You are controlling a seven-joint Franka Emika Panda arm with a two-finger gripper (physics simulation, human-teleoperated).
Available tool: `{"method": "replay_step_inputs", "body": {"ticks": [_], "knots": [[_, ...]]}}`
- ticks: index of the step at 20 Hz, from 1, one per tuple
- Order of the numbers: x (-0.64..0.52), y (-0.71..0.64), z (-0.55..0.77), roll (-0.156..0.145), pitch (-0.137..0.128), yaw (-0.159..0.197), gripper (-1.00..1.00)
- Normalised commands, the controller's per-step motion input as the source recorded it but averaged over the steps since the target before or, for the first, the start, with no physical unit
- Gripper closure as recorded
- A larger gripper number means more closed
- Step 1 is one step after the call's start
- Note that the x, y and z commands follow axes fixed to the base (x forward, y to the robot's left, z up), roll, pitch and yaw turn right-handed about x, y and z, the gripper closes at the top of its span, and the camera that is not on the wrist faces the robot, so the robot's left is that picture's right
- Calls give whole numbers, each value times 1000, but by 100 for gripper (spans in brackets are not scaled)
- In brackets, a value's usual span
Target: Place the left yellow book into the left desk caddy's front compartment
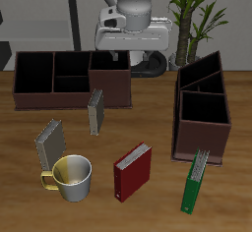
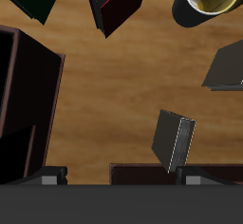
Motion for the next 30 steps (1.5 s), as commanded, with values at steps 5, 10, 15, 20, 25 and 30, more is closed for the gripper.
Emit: {"method": "replay_step_inputs", "body": {"ticks": [5,10,15,20,25,30], "knots": [[-6,-110,7,-14,-5,-4,-100],[-23,-424,-78,-40,11,-25,-100],[-151,-532,-103,26,-53,4,-100],[-219,-503,-122,48,-72,-3,-100],[-169,-454,-243,47,-23,-27,-100],[-128,-333,-269,8,-29,-16,-100]]}}
